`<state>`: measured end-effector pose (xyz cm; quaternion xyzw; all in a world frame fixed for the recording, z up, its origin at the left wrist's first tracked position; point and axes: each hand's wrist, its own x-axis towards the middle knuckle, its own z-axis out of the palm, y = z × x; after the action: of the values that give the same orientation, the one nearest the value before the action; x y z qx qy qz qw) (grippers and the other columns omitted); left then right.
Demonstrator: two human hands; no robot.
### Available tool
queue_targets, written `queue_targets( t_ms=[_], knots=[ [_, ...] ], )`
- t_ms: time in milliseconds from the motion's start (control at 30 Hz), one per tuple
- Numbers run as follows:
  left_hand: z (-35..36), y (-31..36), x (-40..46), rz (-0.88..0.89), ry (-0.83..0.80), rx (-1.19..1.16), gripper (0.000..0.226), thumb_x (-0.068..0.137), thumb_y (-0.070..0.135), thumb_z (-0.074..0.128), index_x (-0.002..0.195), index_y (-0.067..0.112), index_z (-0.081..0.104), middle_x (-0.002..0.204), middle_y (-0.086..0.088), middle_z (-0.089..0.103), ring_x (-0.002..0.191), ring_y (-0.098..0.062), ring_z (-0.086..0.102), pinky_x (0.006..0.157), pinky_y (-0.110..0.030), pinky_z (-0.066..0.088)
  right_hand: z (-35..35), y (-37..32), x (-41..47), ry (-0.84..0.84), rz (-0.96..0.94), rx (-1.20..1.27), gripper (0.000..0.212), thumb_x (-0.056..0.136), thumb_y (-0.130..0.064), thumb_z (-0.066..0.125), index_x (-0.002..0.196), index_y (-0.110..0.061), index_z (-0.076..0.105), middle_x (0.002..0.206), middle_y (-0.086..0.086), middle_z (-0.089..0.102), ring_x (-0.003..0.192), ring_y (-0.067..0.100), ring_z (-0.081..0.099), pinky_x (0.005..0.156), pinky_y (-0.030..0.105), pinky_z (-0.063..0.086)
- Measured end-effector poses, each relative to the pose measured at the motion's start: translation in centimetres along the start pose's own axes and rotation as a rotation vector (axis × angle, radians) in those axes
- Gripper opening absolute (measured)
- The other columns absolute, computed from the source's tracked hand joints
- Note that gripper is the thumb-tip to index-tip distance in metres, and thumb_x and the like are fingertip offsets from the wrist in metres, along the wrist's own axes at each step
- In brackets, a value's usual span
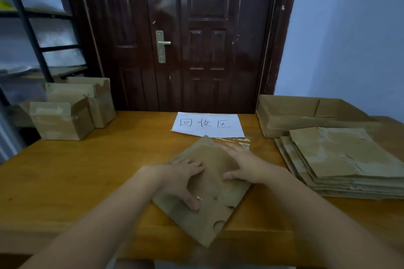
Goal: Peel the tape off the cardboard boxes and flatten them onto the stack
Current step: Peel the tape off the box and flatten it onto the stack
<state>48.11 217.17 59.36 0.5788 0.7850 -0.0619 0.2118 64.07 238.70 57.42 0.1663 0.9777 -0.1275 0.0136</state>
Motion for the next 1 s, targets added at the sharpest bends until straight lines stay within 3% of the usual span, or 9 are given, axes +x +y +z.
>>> queue_targets(
  t_ms=[67, 133, 300, 400, 500, 600, 700, 867, 1000],
  knots=[
    [-0.7, -0.8, 0.1, 0.006, -0.022, 0.06, 0.125, 0.073, 0.07, 0.079, 0.165, 0.037, 0.001, 0.172, 0.016, -0.005, 0.158, -0.015, -0.009, 0.127, -0.046, 0.0, 0.1, 0.0, 0.2, -0.093, 0.003, 0.125, 0.101, 0.084, -0.064, 0.069, 0.161, -0.036, 0.01, 0.169, -0.009, 0.008, 0.154, 0.018, 0.01, 0.123, 0.038, 0.017],
    [-1.0, -1.9, 0.1, -0.017, -0.034, 0.071, 0.114, 0.081, 0.068, 0.074, 0.164, 0.042, 0.0, 0.172, 0.014, -0.007, 0.158, -0.02, -0.012, 0.126, -0.049, -0.003, 0.6, 0.1, 0.1, -0.126, 0.045, 0.049, 0.095, 0.086, -0.074, 0.056, 0.161, -0.034, 0.015, 0.169, -0.01, 0.007, 0.155, 0.016, 0.005, 0.125, 0.042, 0.013],
    [2.1, -5.0, -0.6, -0.012, 0.042, -0.121, 0.066, 0.105, 0.061, 0.038, 0.157, 0.059, -0.002, 0.169, 0.016, -0.018, 0.155, -0.016, -0.022, 0.123, -0.05, -0.011, 2.1, -0.6, -2.2, 0.025, 0.136, -0.115, 0.102, 0.077, -0.095, 0.019, 0.159, -0.035, 0.022, 0.162, -0.011, 0.022, 0.143, 0.019, 0.024, 0.116, 0.046, 0.024],
    [4.2, -5.4, -0.4, -0.133, 0.225, -0.169, 0.058, 0.107, 0.061, 0.025, 0.16, 0.052, 0.004, 0.171, 0.011, -0.01, 0.157, -0.016, -0.016, 0.124, -0.043, -0.01, 3.8, -2.1, -3.9, 0.188, 0.227, -0.188, 0.109, 0.074, -0.095, 0.004, 0.155, -0.028, 0.032, 0.15, -0.006, 0.035, 0.13, 0.018, 0.035, 0.108, 0.043, 0.033],
    [4.9, -4.6, 0.3, -0.376, 0.367, -0.181, 0.073, 0.104, 0.067, 0.024, 0.166, 0.031, 0.008, 0.173, -0.001, -0.002, 0.159, -0.024, -0.003, 0.127, -0.045, 0.002, 5.1, -3.2, -5.0, 0.291, 0.298, -0.25, 0.107, 0.076, -0.092, -0.003, 0.144, -0.026, 0.047, 0.139, -0.002, 0.045, 0.12, 0.018, 0.04, 0.1, 0.041, 0.037],
    [5.0, -3.7, 0.9, -0.487, 0.483, -0.218, 0.081, 0.102, 0.068, 0.03, 0.165, 0.017, 0.018, 0.171, -0.009, 0.016, 0.158, -0.028, 0.011, 0.128, -0.045, 0.011, 5.1, -2.5, -5.8, 0.336, 0.299, -0.269, 0.094, 0.082, -0.089, 0.006, 0.137, -0.03, 0.053, 0.131, -0.004, 0.048, 0.115, 0.015, 0.042, 0.095, 0.037, 0.04],
    [5.2, -3.2, 1.2, -0.418, 0.566, -0.257, 0.066, 0.106, 0.058, 0.037, 0.16, 0.021, 0.033, 0.167, -0.009, 0.03, 0.156, -0.028, 0.02, 0.128, -0.045, 0.015, 5.3, -1.4, -6.5, 0.358, 0.357, -0.193, 0.087, 0.081, -0.091, 0.012, 0.143, -0.04, 0.046, 0.138, -0.001, 0.045, 0.125, 0.018, 0.04, 0.103, 0.039, 0.039],
    [5.6, -2.9, 0.6, -0.375, 0.662, -0.361, 0.055, 0.103, 0.054, 0.05, 0.152, 0.028, 0.045, 0.16, -0.006, 0.039, 0.148, -0.027, 0.035, 0.121, -0.042, 0.028, 5.6, -1.3, -6.7, 0.267, 0.411, -0.014, 0.095, 0.077, -0.096, 0.01, 0.154, -0.042, 0.024, 0.166, 0.008, 0.023, 0.154, 0.029, 0.015, 0.123, 0.052, 0.009],
    [4.4, -2.2, 0.1, -0.349, 0.781, -0.566, 0.053, 0.098, 0.044, 0.066, 0.147, 0.029, 0.052, 0.161, -0.002, 0.03, 0.146, -0.026, 0.033, 0.117, -0.045, 0.034, 4.6, -2.1, -7.2, 0.36, 0.413, 0.166, 0.09, 0.081, -0.087, 0.043, 0.154, -0.039, 0.022, 0.167, 0.004, 0.015, 0.151, 0.027, 0.021, 0.119, 0.047, 0.026]
  ],
)
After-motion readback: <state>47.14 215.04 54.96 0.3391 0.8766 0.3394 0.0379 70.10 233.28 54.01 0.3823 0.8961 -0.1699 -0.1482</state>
